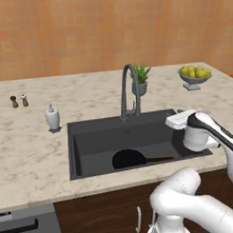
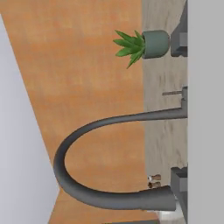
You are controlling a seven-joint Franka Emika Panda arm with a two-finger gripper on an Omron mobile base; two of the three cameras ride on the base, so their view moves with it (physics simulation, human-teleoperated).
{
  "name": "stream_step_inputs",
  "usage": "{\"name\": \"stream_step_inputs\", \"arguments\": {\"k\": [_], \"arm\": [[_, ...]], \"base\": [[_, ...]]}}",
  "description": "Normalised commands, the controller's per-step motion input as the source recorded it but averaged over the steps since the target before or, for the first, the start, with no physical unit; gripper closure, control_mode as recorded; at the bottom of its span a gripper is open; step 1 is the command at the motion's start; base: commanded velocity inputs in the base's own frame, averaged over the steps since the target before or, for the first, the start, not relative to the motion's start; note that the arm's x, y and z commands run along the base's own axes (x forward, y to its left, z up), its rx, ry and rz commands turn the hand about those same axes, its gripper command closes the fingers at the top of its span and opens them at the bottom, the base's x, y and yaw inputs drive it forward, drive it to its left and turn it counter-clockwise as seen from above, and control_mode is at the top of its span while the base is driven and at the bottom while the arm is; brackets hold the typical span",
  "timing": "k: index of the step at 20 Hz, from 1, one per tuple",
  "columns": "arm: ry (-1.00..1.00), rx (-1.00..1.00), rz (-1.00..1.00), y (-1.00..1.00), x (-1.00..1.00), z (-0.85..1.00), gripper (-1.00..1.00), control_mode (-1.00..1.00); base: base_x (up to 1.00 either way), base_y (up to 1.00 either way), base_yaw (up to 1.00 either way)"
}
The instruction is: Pick the pan and sponge and place them into the sink. Then turn on the water.
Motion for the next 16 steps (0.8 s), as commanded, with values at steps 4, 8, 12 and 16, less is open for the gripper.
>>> {"name": "stream_step_inputs", "arguments": {"k": [4, 8, 12, 16], "arm": [[-0.08, 0.0, 0.0, 0.11, 0.3, -0.03, -1.0, -1.0], [-0.08, 0.0, -0.03, 0.28, 0.0, -0.06, -1.0, -1.0], [0.0, 0.0, -0.02, 0.08, 0.03, 0.0, -1.0, -1.0], [0.05, 0.0, 0.0, 0.0, 0.24, 0.0, -1.0, -1.0]], "base": [[0.0, 0.0, 0.0], [0.0, 0.0, 0.0], [0.0, 0.0, 0.0], [0.0, 0.0, 0.0]]}}
